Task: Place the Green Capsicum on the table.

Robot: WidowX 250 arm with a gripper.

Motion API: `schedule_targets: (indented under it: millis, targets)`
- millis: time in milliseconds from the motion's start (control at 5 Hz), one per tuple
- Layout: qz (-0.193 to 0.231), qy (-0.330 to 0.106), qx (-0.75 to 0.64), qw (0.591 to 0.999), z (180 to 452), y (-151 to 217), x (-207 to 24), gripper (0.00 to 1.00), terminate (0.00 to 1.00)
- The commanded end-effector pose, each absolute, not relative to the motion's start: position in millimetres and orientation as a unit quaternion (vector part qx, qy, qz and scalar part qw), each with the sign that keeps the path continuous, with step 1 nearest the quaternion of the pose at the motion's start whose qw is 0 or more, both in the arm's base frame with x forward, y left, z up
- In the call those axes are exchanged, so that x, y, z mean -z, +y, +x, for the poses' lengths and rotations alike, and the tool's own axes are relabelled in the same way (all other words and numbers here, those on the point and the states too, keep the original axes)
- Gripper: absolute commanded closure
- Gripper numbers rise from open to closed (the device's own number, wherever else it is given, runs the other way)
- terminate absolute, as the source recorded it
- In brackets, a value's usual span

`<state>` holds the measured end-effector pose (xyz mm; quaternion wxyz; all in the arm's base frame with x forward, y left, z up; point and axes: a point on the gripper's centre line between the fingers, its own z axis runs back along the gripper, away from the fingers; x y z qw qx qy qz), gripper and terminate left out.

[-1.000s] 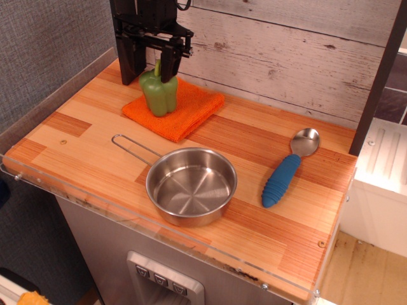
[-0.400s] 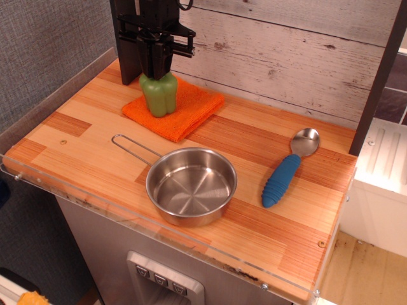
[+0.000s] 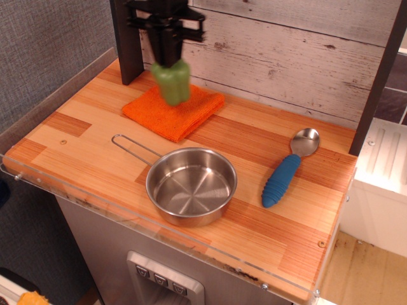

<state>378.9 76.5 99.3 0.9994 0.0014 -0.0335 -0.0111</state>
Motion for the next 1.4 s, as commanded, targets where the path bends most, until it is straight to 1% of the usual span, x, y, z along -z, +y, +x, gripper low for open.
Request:
schedule_targets:
  millis: [0,200,400,800,1200]
  targets:
    - [0.017,-0.072,0.089,0.993,386.3,8.0,-123.9,1.00,0.00]
    - [0.028,-0.069,0.108,0.991,384.6,-13.4,-118.4,1.00,0.00]
    - [0.031,-0.060,0.114,0.991,382.0,-18.8,-110.3,1.00,0.00]
    - [0.025,-0.033,0.116,0.992,378.1,-18.8,-92.0,1.00,0.00]
    - [0.019,-0.014,0.117,0.993,378.6,-15.6,-83.0,1.00,0.00]
